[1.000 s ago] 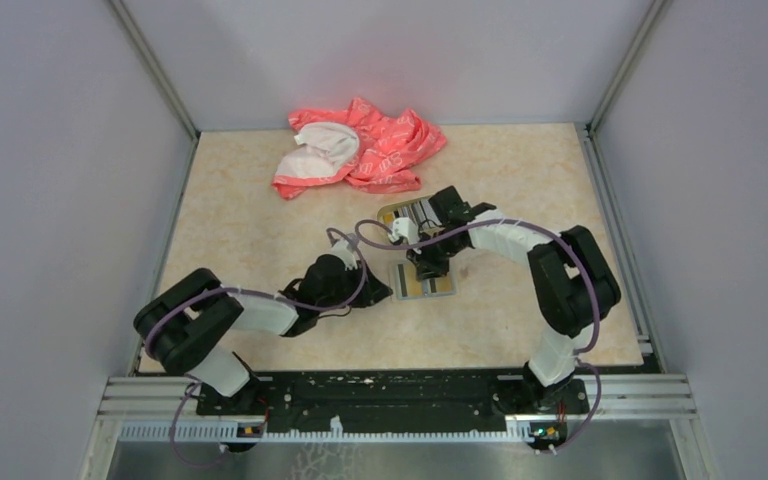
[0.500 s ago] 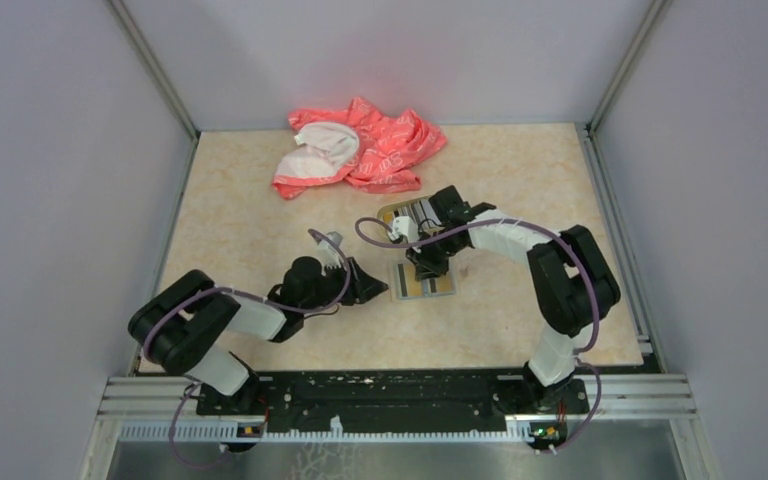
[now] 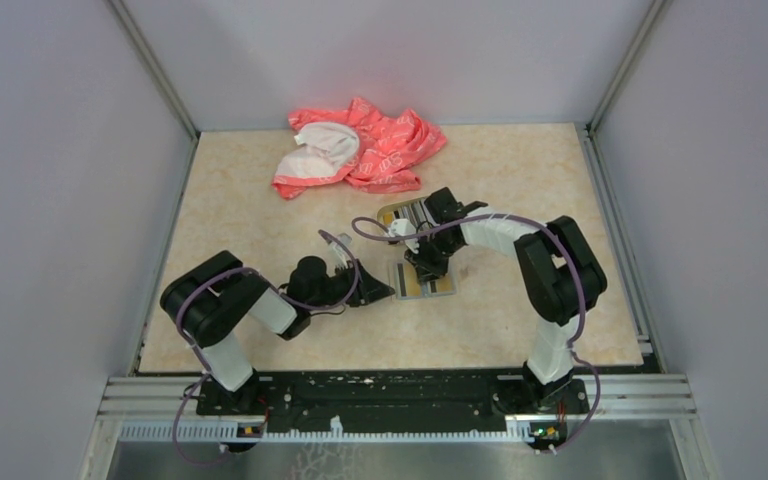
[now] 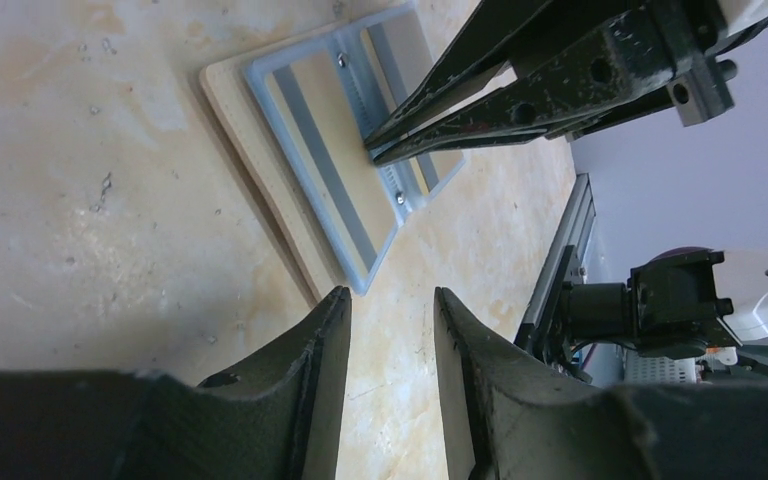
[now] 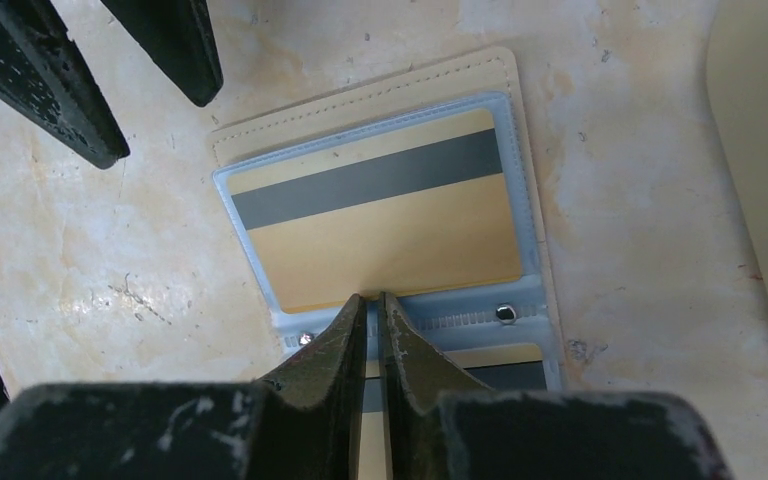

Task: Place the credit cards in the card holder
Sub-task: Insert the credit card into the card holder.

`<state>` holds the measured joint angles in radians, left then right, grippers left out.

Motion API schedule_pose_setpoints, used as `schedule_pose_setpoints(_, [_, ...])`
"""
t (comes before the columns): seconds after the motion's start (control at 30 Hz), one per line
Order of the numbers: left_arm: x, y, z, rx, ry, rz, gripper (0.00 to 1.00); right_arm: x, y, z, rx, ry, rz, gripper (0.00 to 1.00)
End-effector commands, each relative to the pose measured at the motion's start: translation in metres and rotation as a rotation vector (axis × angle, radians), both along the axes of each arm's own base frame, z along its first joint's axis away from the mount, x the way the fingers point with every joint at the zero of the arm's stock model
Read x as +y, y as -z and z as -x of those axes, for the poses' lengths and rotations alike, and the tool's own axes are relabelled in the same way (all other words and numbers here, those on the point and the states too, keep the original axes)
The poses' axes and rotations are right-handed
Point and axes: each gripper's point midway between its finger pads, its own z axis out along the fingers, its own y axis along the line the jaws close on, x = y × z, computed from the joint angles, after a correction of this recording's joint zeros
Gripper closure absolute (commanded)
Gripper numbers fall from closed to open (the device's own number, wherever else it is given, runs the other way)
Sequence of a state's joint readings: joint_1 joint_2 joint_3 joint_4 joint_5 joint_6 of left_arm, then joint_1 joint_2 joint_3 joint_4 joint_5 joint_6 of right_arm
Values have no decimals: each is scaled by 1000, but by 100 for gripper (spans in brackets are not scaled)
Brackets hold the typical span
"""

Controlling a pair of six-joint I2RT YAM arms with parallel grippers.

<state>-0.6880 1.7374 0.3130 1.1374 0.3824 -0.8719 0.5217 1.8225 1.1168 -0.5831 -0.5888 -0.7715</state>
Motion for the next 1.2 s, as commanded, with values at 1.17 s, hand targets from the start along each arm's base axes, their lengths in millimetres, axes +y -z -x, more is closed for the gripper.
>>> schedule_pose_setpoints(1.17, [-24,9,-18,64,37,-8,56,4,0,-6,-1,-4,23,91])
